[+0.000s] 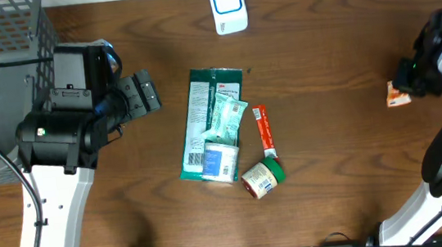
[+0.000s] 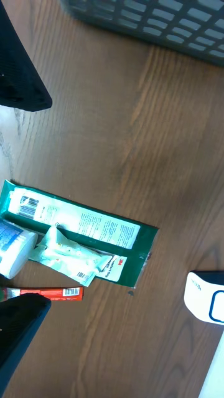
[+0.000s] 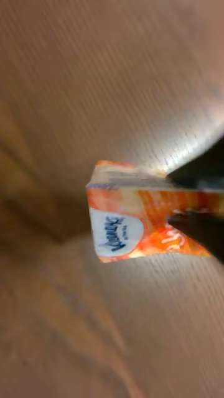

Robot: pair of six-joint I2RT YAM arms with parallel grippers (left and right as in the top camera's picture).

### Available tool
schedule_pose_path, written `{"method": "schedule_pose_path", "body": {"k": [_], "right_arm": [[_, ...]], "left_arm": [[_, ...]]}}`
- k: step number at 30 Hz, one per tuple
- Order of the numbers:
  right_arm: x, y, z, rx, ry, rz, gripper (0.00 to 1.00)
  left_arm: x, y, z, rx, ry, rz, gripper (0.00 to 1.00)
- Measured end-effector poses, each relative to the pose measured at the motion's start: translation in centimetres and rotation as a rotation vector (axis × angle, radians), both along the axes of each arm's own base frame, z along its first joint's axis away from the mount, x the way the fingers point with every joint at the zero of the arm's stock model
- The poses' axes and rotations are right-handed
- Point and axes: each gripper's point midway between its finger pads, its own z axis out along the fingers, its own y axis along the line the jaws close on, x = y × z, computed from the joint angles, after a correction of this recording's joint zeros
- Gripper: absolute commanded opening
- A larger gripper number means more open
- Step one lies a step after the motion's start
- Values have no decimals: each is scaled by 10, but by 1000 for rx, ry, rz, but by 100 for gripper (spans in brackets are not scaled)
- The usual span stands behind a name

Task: Scan the item barcode
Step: 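Move the Kleenex pack to the right edge and release it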

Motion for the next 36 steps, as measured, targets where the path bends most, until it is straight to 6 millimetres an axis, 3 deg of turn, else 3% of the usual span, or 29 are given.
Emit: {"method": "schedule_pose_path", "body": {"k": [2, 3, 11, 12, 13, 15, 16, 18, 19, 20, 21, 22, 28, 31, 36], "right_arm": [[-1, 0, -9, 0, -5, -3, 95], [-4, 1, -13, 2, 3, -4, 99], [-19, 6, -20, 21, 59, 16, 99], [-23, 7, -19, 28, 77, 17, 94], [-28, 9, -17, 36, 98, 18, 82], [-30, 10, -12, 41, 113, 22, 41], [-29, 9, -10, 35, 115, 30, 31], [-27, 5, -6, 16, 112, 28, 29], [-27, 4, -5, 10, 112, 27, 31], [-28, 1, -5, -1, 115, 24, 47], [-28, 0, -5, -6, 117, 24, 79], [-28, -1, -5, -11, 118, 24, 99], [-28, -2, -5, -10, 114, 23, 99], [-20, 15, -3, 99, 68, 38, 99], [-3, 68, 16, 408, -48, 101, 99]], "left_arm": [[0, 0, 0, 0, 0, 0, 94], [0, 0, 0, 0, 0, 0, 94], [0, 0, 0, 0, 0, 0, 94], [0, 0, 0, 0, 0, 0, 94], [0, 0, 0, 0, 0, 0, 94], [0, 0, 0, 0, 0, 0, 94], [0, 0, 0, 0, 0, 0, 94], [0, 0, 0, 0, 0, 0, 94], [0, 0, 0, 0, 0, 0, 94], [0, 0, 0, 0, 0, 0, 94], [0, 0, 0, 0, 0, 0, 94], [0, 0, 0, 0, 0, 0, 94], [0, 0, 0, 0, 0, 0, 94], [0, 0, 0, 0, 0, 0, 94], [0, 0, 0, 0, 0, 0, 94]]}}
